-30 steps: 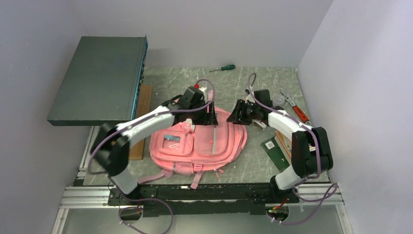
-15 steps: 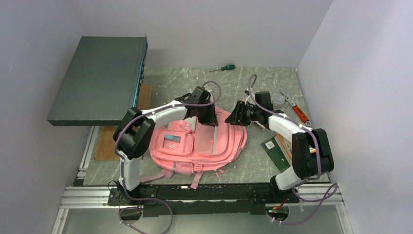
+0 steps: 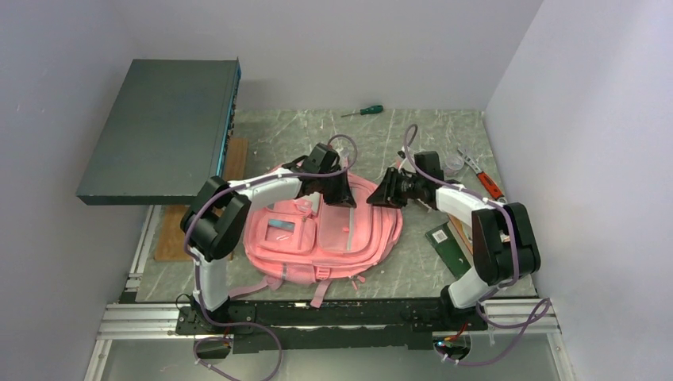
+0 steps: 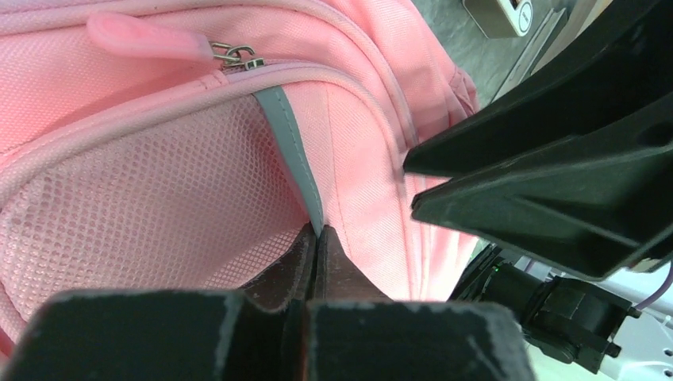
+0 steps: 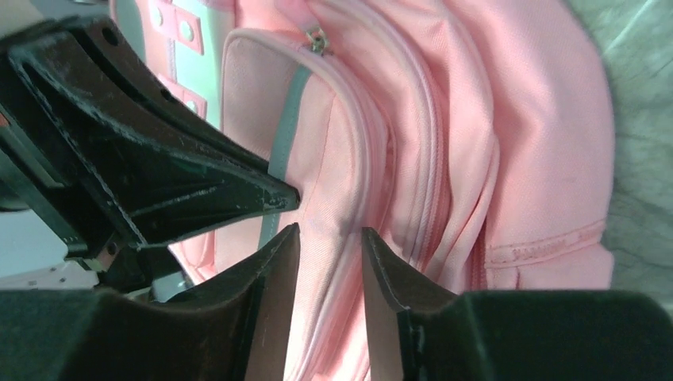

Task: Pack the student bag
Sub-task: Unzip the student bag at the center of the board.

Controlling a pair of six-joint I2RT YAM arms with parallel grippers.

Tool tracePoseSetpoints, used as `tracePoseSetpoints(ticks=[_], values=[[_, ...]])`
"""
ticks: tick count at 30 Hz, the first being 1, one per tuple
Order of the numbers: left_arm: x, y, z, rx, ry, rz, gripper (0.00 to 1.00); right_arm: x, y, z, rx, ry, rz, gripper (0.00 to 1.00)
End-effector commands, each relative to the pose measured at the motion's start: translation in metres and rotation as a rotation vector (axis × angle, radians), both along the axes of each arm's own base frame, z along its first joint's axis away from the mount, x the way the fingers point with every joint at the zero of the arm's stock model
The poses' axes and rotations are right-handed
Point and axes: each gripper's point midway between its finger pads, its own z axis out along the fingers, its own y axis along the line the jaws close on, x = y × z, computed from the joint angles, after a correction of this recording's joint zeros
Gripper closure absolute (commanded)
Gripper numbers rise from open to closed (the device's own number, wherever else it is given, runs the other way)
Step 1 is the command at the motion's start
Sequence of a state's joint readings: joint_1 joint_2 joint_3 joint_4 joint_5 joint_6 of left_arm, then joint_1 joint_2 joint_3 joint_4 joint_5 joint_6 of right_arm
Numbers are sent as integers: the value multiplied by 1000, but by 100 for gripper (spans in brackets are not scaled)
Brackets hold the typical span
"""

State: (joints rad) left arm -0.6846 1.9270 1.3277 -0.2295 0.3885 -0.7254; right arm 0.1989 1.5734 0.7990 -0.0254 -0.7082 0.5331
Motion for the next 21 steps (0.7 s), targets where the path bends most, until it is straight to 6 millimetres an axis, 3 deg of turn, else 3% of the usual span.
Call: tracePoseSetpoints(ticks=[1,3,6,11,16,21], values=[[-20,3,12,-39,-35,-52,100,27,-14,22,-211,-73,-23,59],[-29,9,7,-46,-49,-59,100,36,-12,28,-291,-74,5,54],[-37,17,-8,-51,-65,-63,100,52,0,45,-276,-83,6,47],[-39,26,-24,-75,-128,-36,100,74,32,47,-236,-12,-6,47],[-38,38,-29,-93,-181,7,100,81,65,25,-219,29,9,50],[-48,44,-42,-91,-139,21,100,89,72,5,-260,27,50,52]])
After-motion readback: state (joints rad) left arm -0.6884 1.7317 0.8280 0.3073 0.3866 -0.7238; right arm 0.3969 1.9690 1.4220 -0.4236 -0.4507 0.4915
